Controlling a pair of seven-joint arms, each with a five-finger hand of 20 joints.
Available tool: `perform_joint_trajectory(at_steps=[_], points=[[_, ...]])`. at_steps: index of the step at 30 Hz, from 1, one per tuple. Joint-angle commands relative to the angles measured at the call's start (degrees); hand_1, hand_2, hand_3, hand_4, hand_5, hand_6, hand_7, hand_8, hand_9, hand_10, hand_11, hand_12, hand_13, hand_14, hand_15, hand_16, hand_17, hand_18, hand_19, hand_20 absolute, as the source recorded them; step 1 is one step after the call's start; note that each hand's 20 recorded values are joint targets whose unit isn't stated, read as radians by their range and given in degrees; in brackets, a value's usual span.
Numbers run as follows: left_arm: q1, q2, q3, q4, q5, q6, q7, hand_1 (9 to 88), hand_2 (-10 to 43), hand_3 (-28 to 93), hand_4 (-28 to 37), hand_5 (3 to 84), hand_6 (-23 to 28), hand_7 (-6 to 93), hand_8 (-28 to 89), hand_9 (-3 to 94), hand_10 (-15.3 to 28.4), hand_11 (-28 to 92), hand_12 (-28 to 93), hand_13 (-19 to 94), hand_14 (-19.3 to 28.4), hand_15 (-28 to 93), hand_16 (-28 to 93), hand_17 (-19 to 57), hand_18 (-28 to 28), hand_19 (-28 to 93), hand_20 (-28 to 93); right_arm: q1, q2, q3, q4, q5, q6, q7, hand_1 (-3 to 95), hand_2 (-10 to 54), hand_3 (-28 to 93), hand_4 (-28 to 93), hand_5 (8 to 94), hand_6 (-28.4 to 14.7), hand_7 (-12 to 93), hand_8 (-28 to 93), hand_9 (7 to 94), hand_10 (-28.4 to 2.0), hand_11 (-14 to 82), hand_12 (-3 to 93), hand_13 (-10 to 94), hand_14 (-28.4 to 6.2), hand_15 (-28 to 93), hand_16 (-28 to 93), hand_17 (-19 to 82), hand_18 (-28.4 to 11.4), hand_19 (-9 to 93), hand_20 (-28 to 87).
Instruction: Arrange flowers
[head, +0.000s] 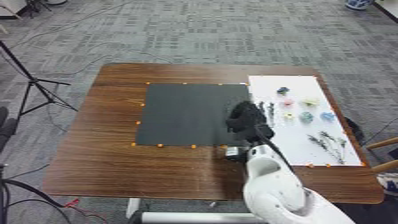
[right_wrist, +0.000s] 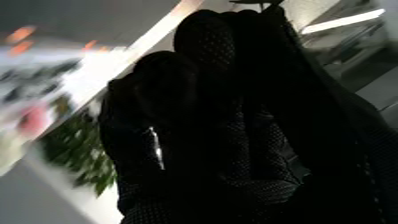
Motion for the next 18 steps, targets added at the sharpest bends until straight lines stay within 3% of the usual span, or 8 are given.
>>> perform_joint_trajectory(at_steps=[1, 5, 10, 18], points=[[1.36, -0.64, -0.20, -0.28, -0.51, 1.19, 1.24, 22.4, 19.2, 66, -28.3, 35.9, 6.5, 4.3, -7, 32.0, 11.6, 9, 8, 20, 9.0, 15, -6, -2.5, 4.6, 14, 9, 12.77, -10.00, -7.50, 6.12, 5.54, -9.32, -2.27, 55.9, -9.5, 80, -21, 73.3, 1.4, 55, 16, 90.2, -7.6, 20.9, 53.4, 77, -6.1, 52, 52, 40, -28.4, 87, 38], [1.67, -0.49, 0.06, -0.49, -0.27, 1.24, 1.46, 22.4, 19.1, 66, -28.3, 35.9, 6.6, 4.3, -7, 32.0, 11.6, 9, 8, 20, 9.1, 15, -6, -2.5, 4.6, 14, 9, 15.69, -14.40, -10.78, 10.76, 6.73, -12.30, -2.24, 56.0, -9.5, 80, -21, 73.1, 1.3, 55, 16, 90.0, -7.5, 21.0, 53.5, 77, -6.2, 52, 52, 40, -28.4, 88, 38], [-0.65, 1.01, 1.40, 0.33, 0.11, 1.44, 0.39, 22.4, 18.8, 67, -28.3, 35.9, 6.6, 4.3, -7, 31.9, 11.6, 9, 8, 20, 9.1, 15, -6, -2.5, 4.6, 14, 9, 16.57, -17.90, -12.78, 14.16, 6.77, -13.72, 0.01, 55.9, -9.5, 80, -21, 72.8, 1.6, 56, 16, 90.3, -7.3, 21.1, 53.0, 77, -6.3, 53, 51, 40, -28.4, 88, 38], [-1.02, 1.85, 2.39, 0.32, -0.20, 1.85, 1.68, 22.8, 18.3, 67, -28.3, 35.8, 6.6, 4.1, -7, 31.8, 11.6, 9, 8, 19, 9.1, 15, -6, -2.5, 4.6, 14, 9, 17.70, -21.72, -15.82, 18.58, 3.97, -15.94, 1.64, 55.4, -9.5, 80, -21, 72.8, 1.6, 56, 15, 90.4, -7.1, 21.2, 52.9, 78, -6.4, 53, 51, 40, -28.4, 88, 38]])
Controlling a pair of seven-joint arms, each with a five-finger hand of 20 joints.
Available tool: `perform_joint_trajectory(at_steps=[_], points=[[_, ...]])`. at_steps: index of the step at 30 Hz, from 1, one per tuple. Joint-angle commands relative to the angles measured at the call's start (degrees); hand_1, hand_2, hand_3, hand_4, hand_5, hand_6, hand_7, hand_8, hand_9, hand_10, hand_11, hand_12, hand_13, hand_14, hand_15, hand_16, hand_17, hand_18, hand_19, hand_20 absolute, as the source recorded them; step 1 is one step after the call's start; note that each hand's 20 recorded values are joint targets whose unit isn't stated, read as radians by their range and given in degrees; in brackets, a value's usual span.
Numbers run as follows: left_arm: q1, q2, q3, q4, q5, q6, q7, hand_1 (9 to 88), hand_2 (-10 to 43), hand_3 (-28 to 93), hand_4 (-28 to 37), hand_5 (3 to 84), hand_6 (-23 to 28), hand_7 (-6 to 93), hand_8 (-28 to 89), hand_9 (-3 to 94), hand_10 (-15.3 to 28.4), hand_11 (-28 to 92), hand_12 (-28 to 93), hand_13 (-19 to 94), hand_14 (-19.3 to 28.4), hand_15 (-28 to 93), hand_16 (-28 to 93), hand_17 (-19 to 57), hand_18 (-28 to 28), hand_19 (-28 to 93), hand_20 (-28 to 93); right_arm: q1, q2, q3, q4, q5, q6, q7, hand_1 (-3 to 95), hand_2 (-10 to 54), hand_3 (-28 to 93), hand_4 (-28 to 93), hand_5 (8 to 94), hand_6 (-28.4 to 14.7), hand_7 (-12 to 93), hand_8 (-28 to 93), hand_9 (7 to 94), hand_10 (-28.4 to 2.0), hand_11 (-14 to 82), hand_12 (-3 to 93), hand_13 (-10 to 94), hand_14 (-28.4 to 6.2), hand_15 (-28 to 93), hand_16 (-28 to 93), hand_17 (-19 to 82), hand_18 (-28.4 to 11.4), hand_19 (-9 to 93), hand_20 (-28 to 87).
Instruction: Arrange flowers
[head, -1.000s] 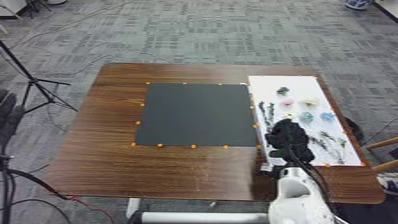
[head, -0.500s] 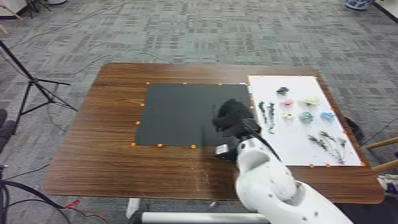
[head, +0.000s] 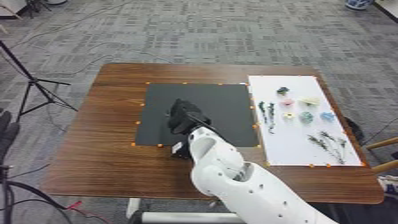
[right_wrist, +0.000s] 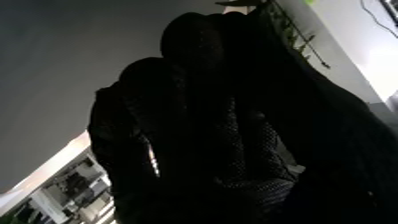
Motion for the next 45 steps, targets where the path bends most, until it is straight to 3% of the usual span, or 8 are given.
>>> perform_joint_trajectory(at_steps=[1, 7, 11, 16, 27, 29, 34, 45], points=[[-1.07, 1.29, 1.17, 0.19, -0.11, 0.42, 1.26, 22.8, 18.3, 67, -28.3, 35.8, 6.7, 4.1, -7, 31.8, 11.6, 9, 8, 19, 9.1, 15, -6, -2.5, 4.6, 14, 9, 1.31, -4.15, -3.50, 3.63, -3.21, -2.02, 1.47, 55.4, -9.5, 80, -21, 72.8, 1.7, 56, 15, 90.5, -7.0, 21.2, 52.9, 78, -6.4, 53, 51, 40, -28.4, 88, 38], [-2.25, 1.75, 2.13, 0.45, 0.45, 0.13, 0.94, 22.8, 18.1, 67, -28.3, 35.8, 6.6, 4.2, -7, 31.7, 11.5, 8, 8, 19, 9.0, 14, -6, -2.4, 4.5, 13, 9, 1.47, -5.53, -4.70, 6.48, -5.09, -0.87, 1.70, 55.4, -9.5, 80, -22, 72.7, 1.7, 56, 15, 90.6, -6.8, 21.2, 52.8, 78, -6.4, 53, 51, 40, -28.4, 88, 38], [-1.20, 1.39, 2.13, 0.04, -0.03, 0.44, 1.94, 22.7, 18.1, 68, -28.3, 35.9, 6.6, 4.2, -7, 31.6, 11.5, 8, 8, 19, 8.9, 14, -6, -2.4, 4.4, 13, 9, 1.71, -7.07, -5.09, 9.58, -8.52, 0.23, 0.25, 55.3, -9.5, 80, -23, 72.6, 1.9, 56, 15, 90.9, -6.5, 21.0, 52.2, 78, -6.3, 53, 51, 41, -28.4, 88, 37], [-2.32, 1.91, 2.88, 0.42, 0.30, -0.28, 1.97, 22.7, 17.9, 68, -28.3, 35.9, 6.6, 4.5, -7, 31.6, 11.5, 8, 8, 19, 8.7, 14, -6, -2.3, 4.4, 13, 9, 2.31, -7.34, -6.15, 10.94, -9.91, 2.28, 0.38, 54.7, -9.5, 81, -23, 72.3, 2.3, 57, 15, 91.6, -6.2, 21.1, 51.9, 79, -6.3, 53, 50, 41, -28.4, 89, 37], [-4.22, 2.31, 4.13, 1.22, 0.25, -0.12, 1.50, 22.7, 17.7, 68, -28.3, 35.9, 6.6, 4.7, -7, 31.4, 11.4, 8, 8, 19, 8.7, 14, -5, -2.3, 4.4, 13, 9, 1.42, -6.81, -8.07, 11.91, -16.87, 3.53, 0.46, 53.8, -9.5, 79, -25, 72.0, 2.1, 57, 15, 92.3, -6.4, 21.6, 52.5, 80, -7.6, 54, 49, 42, -28.4, 90, 37], [-4.34, 2.13, 4.02, 1.18, 1.62, 0.69, 0.81, 22.7, 17.7, 68, -28.3, 35.9, 6.6, 4.7, -7, 31.3, 11.5, 8, 8, 19, 8.7, 14, -5, -2.3, 4.3, 13, 9, 1.49, -6.45, -8.78, 12.35, -19.29, 4.22, -0.19, 53.1, -9.5, 79, -26, 71.4, 1.6, 58, 15, 91.6, -6.9, 22.3, 53.8, 79, -8.9, 56, 48, 41, -28.4, 90, 36], [-4.69, 2.39, 3.90, 1.36, 1.65, 0.39, 0.87, 22.6, 17.5, 68, -28.3, 35.8, 6.6, 4.9, -7, 30.9, 11.5, 9, 9, 19, 9.5, 14, -5, -2.4, 4.4, 13, 9, 0.72, -6.84, -7.87, 12.43, -18.48, 3.33, 0.25, 50.6, -9.5, 75, -28, 68.8, 0.5, 59, 15, 87.8, -8.2, 28.2, 53.3, 77, -11.3, 63, 40, 40, -28.4, 90, 37], [-5.40, 2.66, 4.23, 1.50, 1.68, 0.06, 0.90, 23.4, 16.0, 69, -28.3, 35.4, 6.8, 5.0, -7, 30.6, 11.6, 9, 9, 19, 9.9, 14, -4, -2.7, 4.9, 13, 9, 0.08, -6.86, -7.39, 13.56, -21.19, 0.94, 0.28, 48.2, -9.5, 71, -28, 63.2, -0.9, 61, 13, 80.9, -11.2, 41.7, 46.0, 74, -12.1, 66, 40, 38, -28.4, 89, 37]])
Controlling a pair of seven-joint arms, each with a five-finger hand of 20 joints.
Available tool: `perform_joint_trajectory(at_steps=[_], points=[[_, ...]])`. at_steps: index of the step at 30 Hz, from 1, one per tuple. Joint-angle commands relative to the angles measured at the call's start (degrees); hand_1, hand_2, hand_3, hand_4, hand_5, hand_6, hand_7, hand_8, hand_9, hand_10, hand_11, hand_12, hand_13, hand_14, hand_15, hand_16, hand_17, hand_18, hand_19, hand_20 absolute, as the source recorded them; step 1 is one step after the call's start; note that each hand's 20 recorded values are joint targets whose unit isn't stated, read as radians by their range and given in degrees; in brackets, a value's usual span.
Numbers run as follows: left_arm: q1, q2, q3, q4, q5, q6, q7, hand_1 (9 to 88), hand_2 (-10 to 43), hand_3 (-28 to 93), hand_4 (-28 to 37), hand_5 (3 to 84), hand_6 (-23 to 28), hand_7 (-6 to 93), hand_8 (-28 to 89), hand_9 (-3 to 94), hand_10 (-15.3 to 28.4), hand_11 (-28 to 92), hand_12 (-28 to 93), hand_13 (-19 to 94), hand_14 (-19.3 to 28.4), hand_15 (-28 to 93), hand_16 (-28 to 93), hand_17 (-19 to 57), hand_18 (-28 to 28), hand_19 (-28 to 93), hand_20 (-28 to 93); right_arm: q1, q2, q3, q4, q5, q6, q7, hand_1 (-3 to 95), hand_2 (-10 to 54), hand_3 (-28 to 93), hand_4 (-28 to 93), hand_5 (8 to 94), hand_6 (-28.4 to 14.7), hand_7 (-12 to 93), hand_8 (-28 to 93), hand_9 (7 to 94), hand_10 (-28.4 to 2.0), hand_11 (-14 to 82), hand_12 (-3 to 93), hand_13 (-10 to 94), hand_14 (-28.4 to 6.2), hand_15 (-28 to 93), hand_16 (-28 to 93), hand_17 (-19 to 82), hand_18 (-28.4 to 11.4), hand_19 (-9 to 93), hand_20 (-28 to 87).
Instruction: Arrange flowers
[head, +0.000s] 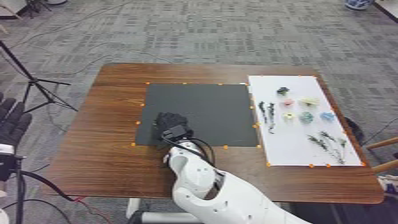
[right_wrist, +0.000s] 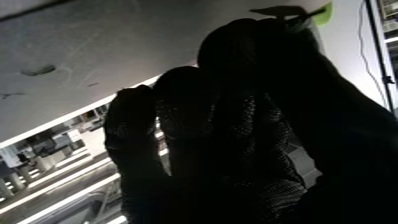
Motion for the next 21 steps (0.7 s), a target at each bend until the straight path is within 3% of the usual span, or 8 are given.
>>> perform_joint_trajectory(at_steps=[1, 8, 11, 13, 15, 19, 21], points=[[-0.46, 0.32, 0.02, 0.02, 0.37, -0.13, 0.10, 23.6, 15.9, 69, -28.3, 35.4, 6.8, 5.0, -7, 30.6, 11.6, 9, 9, 19, 9.9, 14, -4, -2.7, 4.9, 13, 9, -0.99, -0.45, 0.71, 1.52, -2.51, -1.84, -0.35, 47.3, -9.5, 71, -28, 63.0, -1.2, 60, 13, 80.4, -11.5, 42.6, 45.5, 74, -12.0, 66, 40, 38, -28.4, 89, 37], [-1.17, 0.54, 0.49, 0.03, 0.23, -0.27, 0.35, 23.6, 15.8, 69, -28.3, 35.4, 7.0, 5.2, -7, 30.6, 11.6, 9, 9, 19, 9.9, 14, -4, -2.7, 5.0, 13, 9, -0.93, -0.34, 1.10, 1.78, -2.64, -2.74, 0.26, 41.1, -9.5, 75, -28, 63.5, -3.5, 54, 11, 79.1, -13.3, 48.4, 36.7, 74, -12.0, 66, 39, 38, -28.4, 89, 37], [-0.47, -0.12, -0.02, -0.38, -0.05, -0.25, 0.80, 23.7, 15.7, 69, -28.3, 35.4, 7.0, 5.1, -7, 30.6, 11.5, 9, 10, 19, 9.9, 14, -4, -2.7, 5.0, 13, 9, -0.62, 0.51, 0.50, 0.51, -1.04, -0.91, 0.91, 37.4, -9.5, 75, -28, 63.8, -4.4, 51, 9, 78.9, -13.7, 48.9, 34.6, 74, -12.0, 66, 39, 39, -28.4, 89, 37], [0.32, -0.98, -0.92, -0.77, -0.25, -0.24, 1.04, 23.7, 15.7, 69, -28.3, 35.4, 7.0, 5.2, -7, 30.6, 11.5, 9, 10, 19, 9.9, 15, -4, -2.7, 5.0, 13, 9, -0.76, 2.13, 0.01, -1.90, -0.27, -0.15, 0.35, 33.3, -9.5, 76, -27, 63.4, -5.3, 51, -3, 78.6, -14.3, 48.5, 33.3, 74, -12.4, 65, 38, 39, -28.4, 90, 36], [1.50, -1.80, -2.10, -1.27, -0.31, -0.29, 1.35, 23.9, 15.8, 69, -28.3, 35.5, 7.1, 5.2, -7, 30.6, 11.5, 9, 10, 19, 10.0, 15, -4, -2.7, 5.0, 13, 9, -1.35, 3.87, 0.00, -5.04, 0.11, -1.36, 0.04, 27.3, -3.0, 78, -23, 62.2, -7.0, 52, -16, 77.0, -16.3, 46.0, 30.9, 72, -14.0, 66, 37, 38, -28.4, 90, 36], [2.81, -3.07, -3.67, -1.89, -0.29, -0.35, 1.61, 23.8, 16.1, 69, -28.3, 35.5, 7.2, 5.3, -7, 30.6, 11.6, 9, 10, 19, 10.1, 15, -4, -2.7, 5.2, 13, 9, -3.40, 7.36, 0.71, -10.77, 1.50, -4.03, -0.67, 25.3, 6.5, 78, -20, 58.3, -9.8, 55, -9, 78.2, -18.6, 30.8, 22.5, 72, -14.1, 64, 34, 38, -28.4, 91, 34], [3.28, -3.27, -4.15, -2.02, 0.00, -0.69, 1.35, 23.8, 16.2, 68, -28.3, 35.6, 7.2, 5.3, -7, 30.7, 11.7, 9, 10, 19, 10.2, 15, -4, -2.7, 5.2, 13, 9, -4.39, 9.14, 1.05, -12.71, 0.88, -3.21, -1.16, 24.9, 8.3, 78, -20, 56.8, -11.2, 58, -14, 77.5, -19.4, 27.8, 21.1, 72, -14.0, 63, 34, 37, -28.4, 91, 33]])
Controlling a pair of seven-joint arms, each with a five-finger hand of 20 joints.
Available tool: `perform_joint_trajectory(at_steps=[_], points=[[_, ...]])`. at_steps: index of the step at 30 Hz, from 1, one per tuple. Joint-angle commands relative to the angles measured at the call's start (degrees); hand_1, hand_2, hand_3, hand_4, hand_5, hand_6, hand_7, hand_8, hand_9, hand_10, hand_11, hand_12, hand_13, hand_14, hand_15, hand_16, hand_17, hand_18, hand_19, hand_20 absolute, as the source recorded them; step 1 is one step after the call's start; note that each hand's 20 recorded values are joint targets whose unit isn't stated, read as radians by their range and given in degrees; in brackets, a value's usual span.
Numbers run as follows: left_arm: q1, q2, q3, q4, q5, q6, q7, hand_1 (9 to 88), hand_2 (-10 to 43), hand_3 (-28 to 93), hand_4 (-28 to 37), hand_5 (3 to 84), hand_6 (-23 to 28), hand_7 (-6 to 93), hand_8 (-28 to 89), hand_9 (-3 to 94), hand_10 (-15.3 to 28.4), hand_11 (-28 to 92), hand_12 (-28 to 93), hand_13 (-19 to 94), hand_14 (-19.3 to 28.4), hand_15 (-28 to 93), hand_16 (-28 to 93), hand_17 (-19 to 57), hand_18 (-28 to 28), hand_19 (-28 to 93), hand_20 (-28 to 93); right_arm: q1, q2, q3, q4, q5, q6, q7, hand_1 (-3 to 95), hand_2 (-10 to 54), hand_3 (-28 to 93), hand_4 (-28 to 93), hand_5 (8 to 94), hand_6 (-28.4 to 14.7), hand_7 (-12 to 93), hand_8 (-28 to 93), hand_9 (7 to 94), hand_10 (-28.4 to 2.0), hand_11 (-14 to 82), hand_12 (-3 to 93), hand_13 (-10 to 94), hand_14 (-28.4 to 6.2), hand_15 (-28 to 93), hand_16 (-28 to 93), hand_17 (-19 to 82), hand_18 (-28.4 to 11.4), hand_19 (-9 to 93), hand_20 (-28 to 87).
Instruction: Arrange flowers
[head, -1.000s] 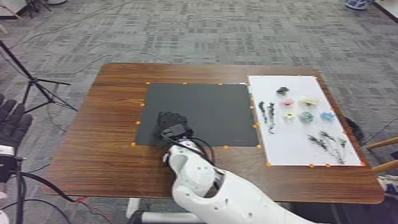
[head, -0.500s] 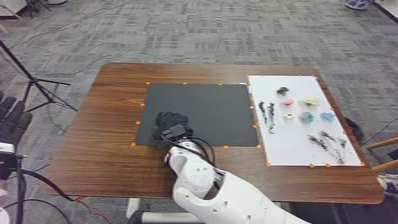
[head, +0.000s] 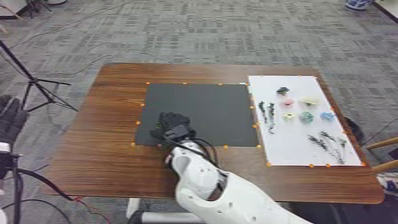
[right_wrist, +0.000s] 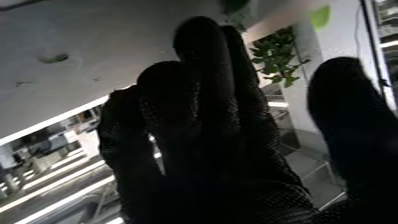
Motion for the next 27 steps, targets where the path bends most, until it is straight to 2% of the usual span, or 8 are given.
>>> perform_joint_trajectory(at_steps=[1, 4, 7, 13, 16, 19, 25, 27], points=[[3.14, -2.88, -2.99, -1.25, 0.50, -1.13, 0.48, 23.8, 16.3, 68, -28.3, 35.6, 7.2, 5.3, -7, 30.8, 11.6, 9, 10, 19, 10.2, 15, -4, -2.8, 5.2, 13, 9, -4.51, 7.43, 1.51, -9.90, -0.42, -1.69, -1.26, 24.7, 8.7, 78, -20, 55.5, -11.6, 59, -16, 76.4, -19.9, 27.5, 21.1, 71, -14.5, 64, 34, 37, -28.4, 91, 33], [3.22, -3.17, -3.23, -1.08, 0.10, -1.44, 0.74, 23.0, 17.3, 67, -28.3, 35.5, 7.2, 5.0, -7, 30.5, 11.5, 9, 9, 19, 10.2, 15, -4, -2.7, 5.3, 13, 9, -6.58, 9.24, 4.43, -12.61, -0.02, -0.34, -1.08, 23.6, 9.4, 78, -19, 50.5, -12.9, 59, -21, 70.5, -21.9, 28.3, 21.0, 70, -15.5, 65, 33, 37, -28.4, 91, 33], [2.93, -2.37, -3.43, -0.64, 0.77, -2.39, -0.16, 22.5, 18.3, 66, -28.3, 35.4, 6.9, 4.5, -7, 30.5, 11.3, 8, 9, 19, 10.0, 14, -4, -2.8, 5.4, 13, 9, -8.78, 11.29, 8.54, -14.47, -1.48, 4.91, -0.58, 22.5, 9.5, 78, -19, 43.6, -15.4, 61, -23, 60.8, -25.8, 28.4, 20.0, 70, -15.8, 68, 31, 37, -28.4, 91, 33], [0.73, -0.32, -2.70, 0.36, 0.97, -2.27, -0.65, 22.0, 18.9, 65, -28.3, 35.1, 6.7, 4.2, -7, 30.5, 11.1, 7, 9, 19, 9.3, 13, -4, -2.6, 5.2, 13, 8, -12.85, 16.05, 18.18, -17.38, -3.70, 12.55, 0.18, 22.2, 8.5, 79, -19, 39.0, -16.6, 57, -25, 53.6, -27.1, 29.8, 19.4, 67, -17.5, 71, 30, 37, -28.4, 92, 33], [-1.61, 1.40, -0.78, 1.22, 1.30, -2.19, -1.25, 21.6, 18.6, 66, -28.3, 34.9, 6.6, 4.0, -7, 30.4, 11.0, 7, 9, 19, 9.2, 13, -4, -2.6, 5.1, 13, 8, -15.84, 18.95, 22.81, -18.67, -5.26, 14.08, 0.80, 23.0, 7.5, 79, -19, 40.5, -16.0, 52, -23, 53.7, -26.8, 29.5, 18.7, 66, -17.7, 71, 29, 36, -28.4, 92, 33], [-4.75, 3.64, 1.72, 2.41, 1.17, -2.18, -1.79, 21.6, 18.4, 67, -28.3, 34.6, 6.4, 4.0, -7, 29.9, 10.8, 7, 9, 19, 8.9, 12, -5, -2.5, 5.1, 12, 8, -19.07, 21.79, 26.84, -20.11, -7.03, 13.19, 2.82, 25.5, 4.3, 79, -20, 44.4, -14.8, 38, -15, 53.9, -25.8, 27.2, 17.6, 65, -17.5, 72, 27, 36, -28.4, 91, 33], [-11.70, 7.69, 6.94, 5.02, 1.88, -3.83, -3.90, 22.4, 18.3, 66, -28.3, 34.0, 6.2, 4.0, -7, 29.3, 10.7, 6, 9, 18, 8.3, 12, -5, -2.4, 4.8, 12, 8, -25.89, 24.39, 35.41, -23.11, -6.81, 6.69, 3.95, 29.8, -2.7, 79, -21, 48.2, -14.4, 23, -9, 51.9, -24.6, 20.3, 15.9, 64, -16.9, 71, 25, 34, -28.4, 90, 32], [-13.31, 8.44, 8.49, 5.27, 1.91, -3.55, -3.83, 22.4, 18.3, 66, -28.3, 34.0, 6.2, 4.1, -7, 29.4, 10.7, 6, 9, 18, 8.2, 12, -5, -2.4, 4.8, 12, 8, -28.27, 24.82, 38.02, -24.39, -7.14, 4.85, 4.67, 31.3, -4.6, 79, -22, 48.5, -14.3, 22, -9, 51.1, -24.5, 19.2, 15.7, 63, -16.9, 71, 25, 34, -28.4, 90, 32]])
